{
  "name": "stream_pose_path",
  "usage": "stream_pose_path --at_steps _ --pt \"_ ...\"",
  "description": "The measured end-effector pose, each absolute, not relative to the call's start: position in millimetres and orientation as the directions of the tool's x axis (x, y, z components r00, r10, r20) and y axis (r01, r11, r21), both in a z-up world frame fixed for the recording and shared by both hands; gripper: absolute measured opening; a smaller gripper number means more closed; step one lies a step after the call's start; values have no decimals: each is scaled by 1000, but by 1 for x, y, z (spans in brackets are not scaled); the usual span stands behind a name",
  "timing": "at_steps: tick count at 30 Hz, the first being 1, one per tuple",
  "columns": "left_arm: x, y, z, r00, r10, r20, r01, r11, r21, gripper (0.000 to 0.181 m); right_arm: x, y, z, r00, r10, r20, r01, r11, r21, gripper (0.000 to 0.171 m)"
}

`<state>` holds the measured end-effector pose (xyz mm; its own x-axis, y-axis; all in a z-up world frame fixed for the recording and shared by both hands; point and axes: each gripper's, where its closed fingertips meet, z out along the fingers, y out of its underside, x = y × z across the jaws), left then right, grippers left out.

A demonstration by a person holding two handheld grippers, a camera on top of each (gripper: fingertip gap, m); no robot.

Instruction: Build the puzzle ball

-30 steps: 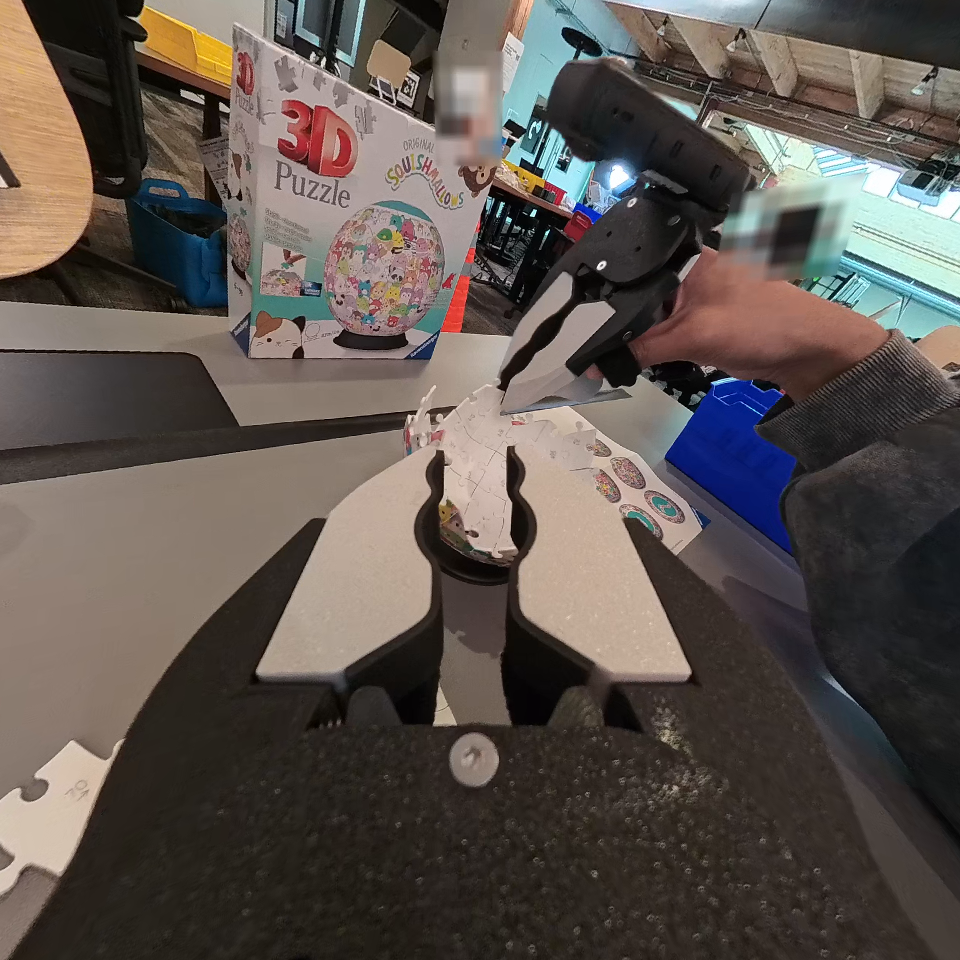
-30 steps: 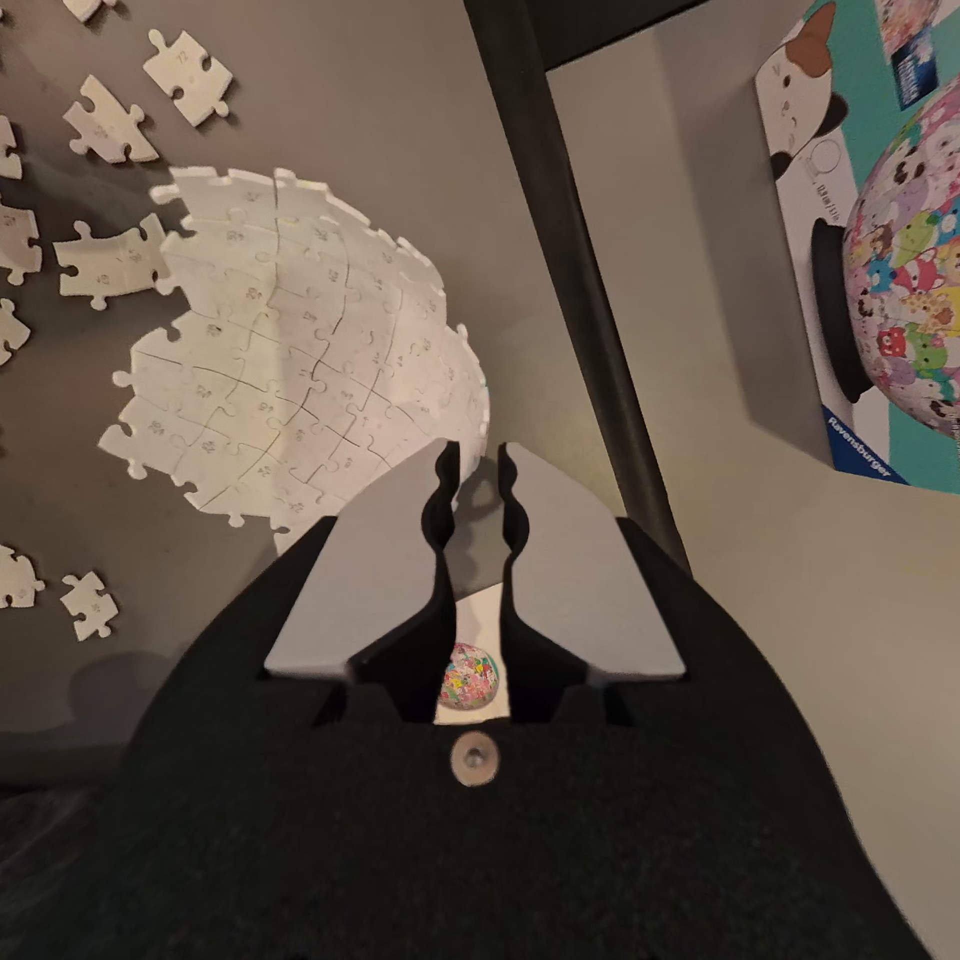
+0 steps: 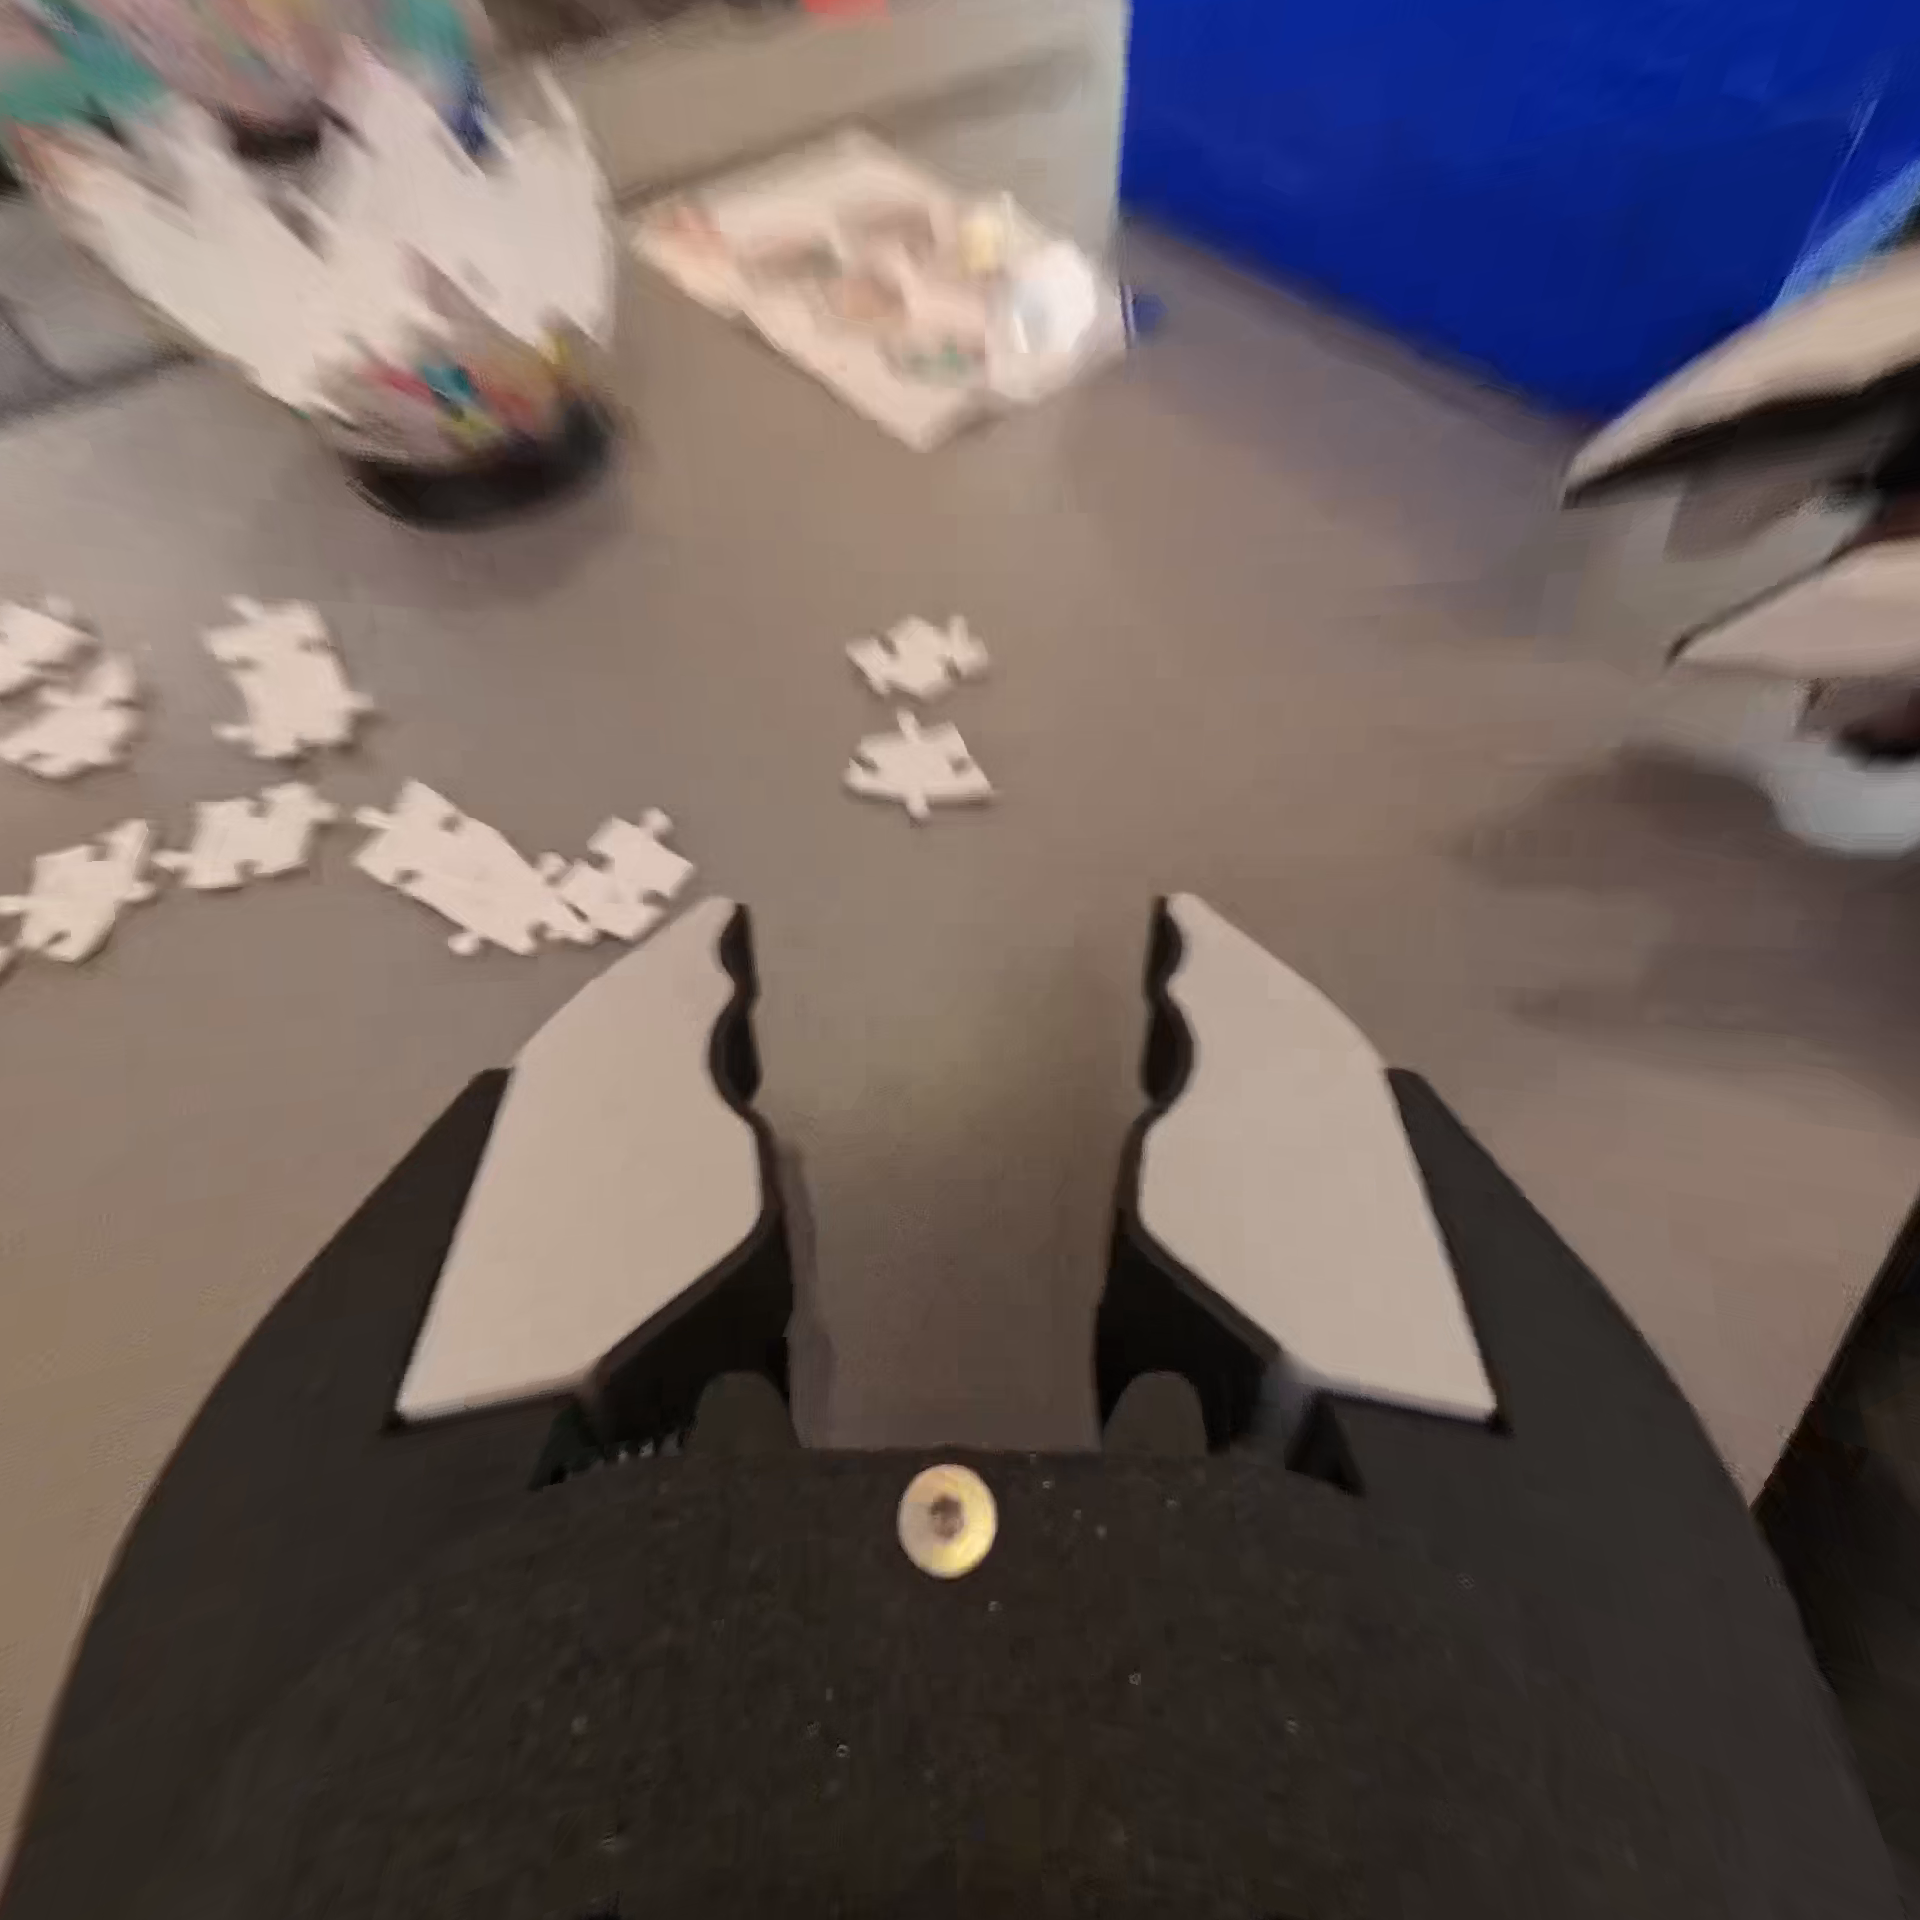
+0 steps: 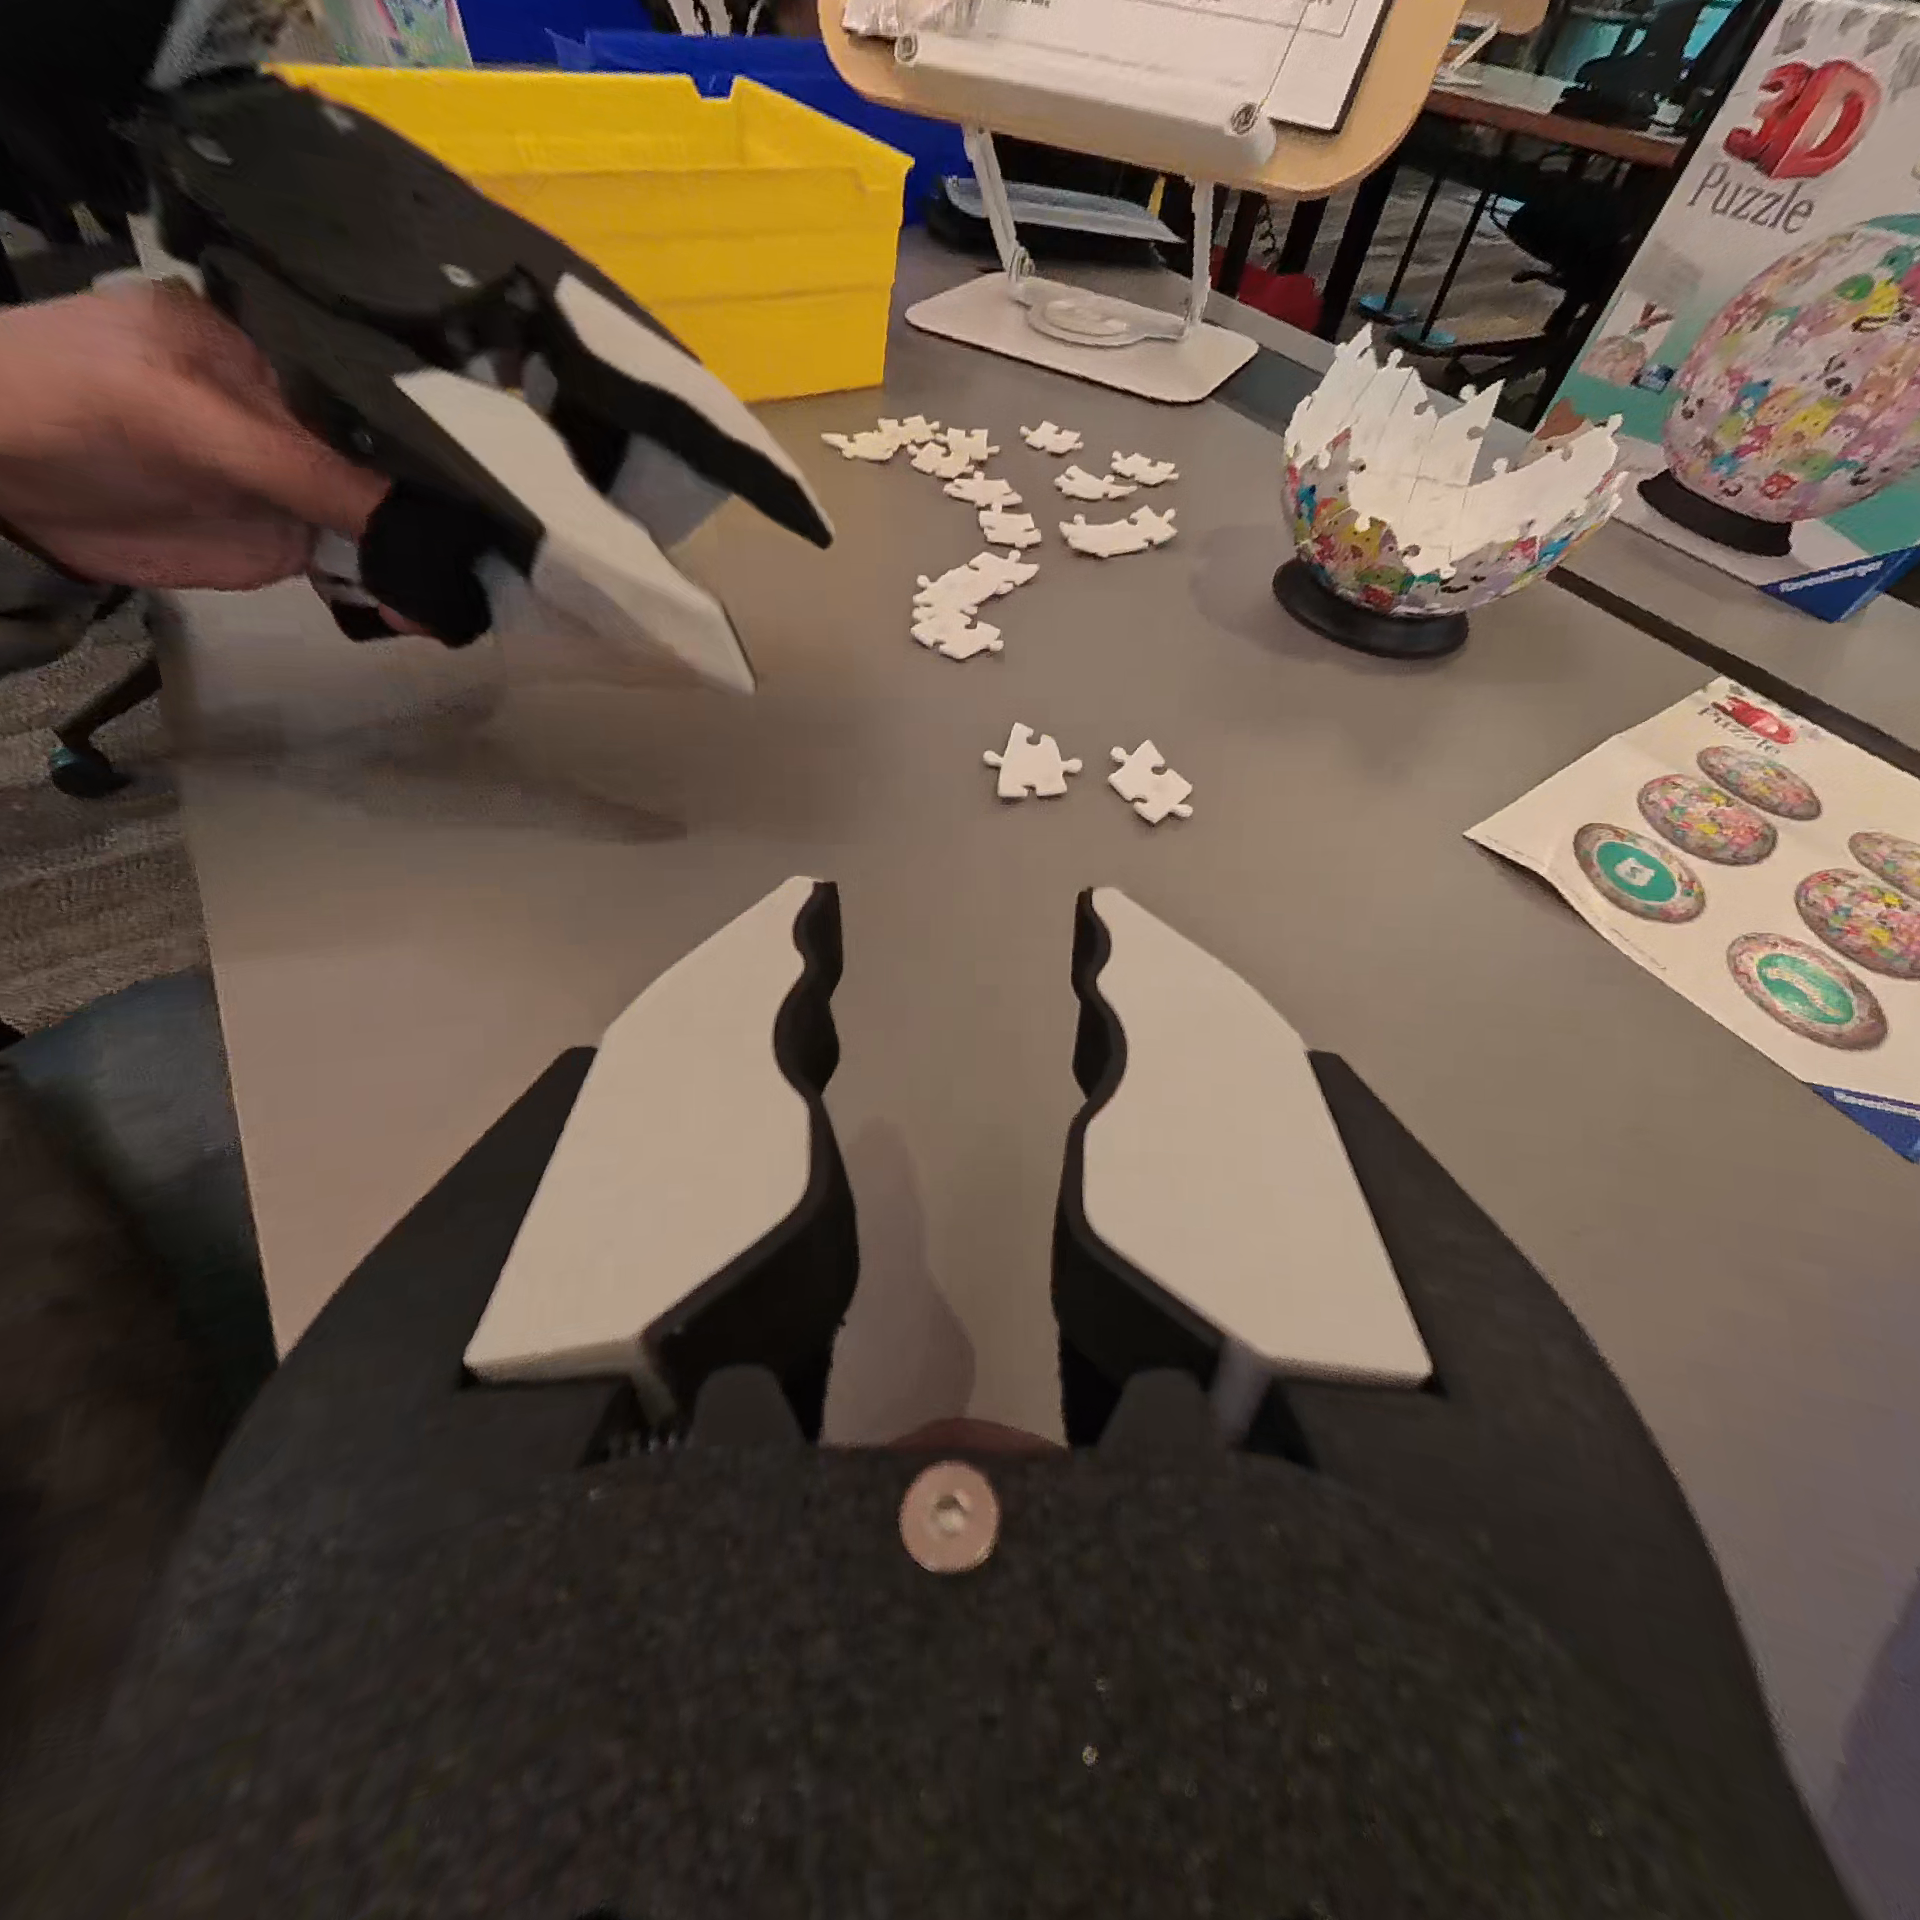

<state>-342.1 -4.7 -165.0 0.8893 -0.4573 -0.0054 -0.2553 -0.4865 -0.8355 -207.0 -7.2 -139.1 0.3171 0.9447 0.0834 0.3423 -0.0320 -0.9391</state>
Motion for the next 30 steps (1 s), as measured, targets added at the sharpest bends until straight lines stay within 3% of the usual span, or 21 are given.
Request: stream_pose_path --at_steps 1,3,7,12,13,14,15,23,27,30 --pt "-340 1 -174 894 -443 -70 -320 -522 -791 89 -206 -4 -140 318 943 98 352 -22 -936 44" --pt "-328 17 -187 891 -441 -104 -358 -545 -758 82 -203 3 -145 328 939 104 357 -21 -934 44" --pt "-315 46 -216 885 -455 -102 -396 -618 -679 87 -194 4 -154 325 946 5 364 -120 -924 44" --pt "-306 60 -218 872 -484 -77 -394 -599 -697 79 -186 4 -145 333 941 -62 294 -166 -941 42" --pt "-304 61 -217 865 -497 -70 -397 -594 -700 66 -184 5 -147 335 940 -64 299 -170 -939 42" --pt "-303 62 -217 856 -512 -63 -403 -587 -702 25 -183 5 -148 338 939 -63 305 -172 -937 42" --pt "-303 63 -217 850 -522 -65 -410 -580 -704 0 -183 6 -149 339 939 -60 309 -172 -936 42" --pt "-310 54 -213 792 -577 -199 -528 -485 -697 3 -184 6 -158 316 943 -100 327 -207 -922 42" --pt "-320 60 -209 801 -568 -188 -512 -487 -708 61 -181 2 -158 314 943 -110 326 -216 -920 42" --pt "-316 71 -203 793 -592 -147 -493 -480 -725 68 -182 0 -158 305 946 -112 329 -215 -919 42"
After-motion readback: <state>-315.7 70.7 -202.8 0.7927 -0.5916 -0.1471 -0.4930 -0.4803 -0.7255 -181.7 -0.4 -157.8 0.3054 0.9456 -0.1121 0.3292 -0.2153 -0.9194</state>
